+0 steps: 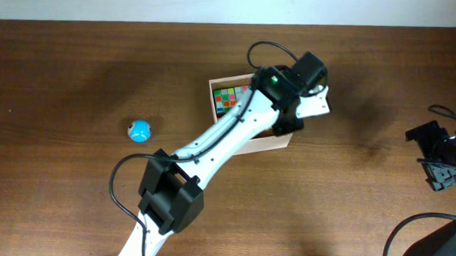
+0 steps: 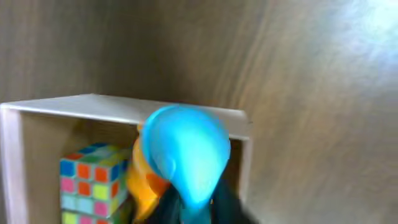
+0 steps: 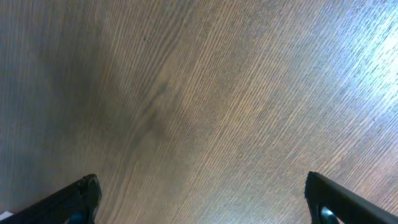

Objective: Pack container

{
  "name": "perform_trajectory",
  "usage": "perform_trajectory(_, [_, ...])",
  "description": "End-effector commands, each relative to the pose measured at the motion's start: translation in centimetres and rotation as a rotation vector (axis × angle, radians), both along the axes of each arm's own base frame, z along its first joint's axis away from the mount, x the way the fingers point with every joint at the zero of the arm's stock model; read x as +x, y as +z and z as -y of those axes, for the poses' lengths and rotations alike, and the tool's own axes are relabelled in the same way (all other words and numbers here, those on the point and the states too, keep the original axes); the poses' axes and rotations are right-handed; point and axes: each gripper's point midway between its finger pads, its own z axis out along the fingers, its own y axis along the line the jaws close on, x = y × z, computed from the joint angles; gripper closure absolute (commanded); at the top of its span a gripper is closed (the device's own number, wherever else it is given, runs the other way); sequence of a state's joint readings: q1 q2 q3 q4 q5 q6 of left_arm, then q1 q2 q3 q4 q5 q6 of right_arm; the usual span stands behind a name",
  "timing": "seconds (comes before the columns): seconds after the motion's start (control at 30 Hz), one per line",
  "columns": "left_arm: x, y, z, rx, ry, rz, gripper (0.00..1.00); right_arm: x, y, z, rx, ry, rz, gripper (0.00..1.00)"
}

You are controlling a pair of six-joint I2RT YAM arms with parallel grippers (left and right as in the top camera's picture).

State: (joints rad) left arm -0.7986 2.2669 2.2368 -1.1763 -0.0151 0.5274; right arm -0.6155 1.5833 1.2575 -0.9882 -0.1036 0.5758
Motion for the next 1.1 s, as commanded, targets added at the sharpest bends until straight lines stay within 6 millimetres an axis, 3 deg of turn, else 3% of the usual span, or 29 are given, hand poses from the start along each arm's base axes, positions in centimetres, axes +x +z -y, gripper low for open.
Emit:
perform_trajectory(0.0, [-0.8,0.5,0.8,-0.011,-0.026,-0.008,0.8,0.0,-0.1,-0.1,0.002,0.004,-0.002,0.01])
perform_trajectory(0.2, [-0.2,0.3,-0.2,0.0,-0.004,-0.019,0.96,0.0,-0.1,-0.1,0.002,0.004,-0.002,0.01])
perform_trajectory(0.7, [5.3,0.9,-4.3,0.016,0.128,0.079,0.98,0.0,-0.1,-0.1,0.002,0.004,-0.002,0.01])
perform_trajectory(1.07, [7.3,1.8,-4.6,0.036,0.145,0.181,0.98,0.0,-0.1,-0.1,0.002,0.004,-0.002,0.01])
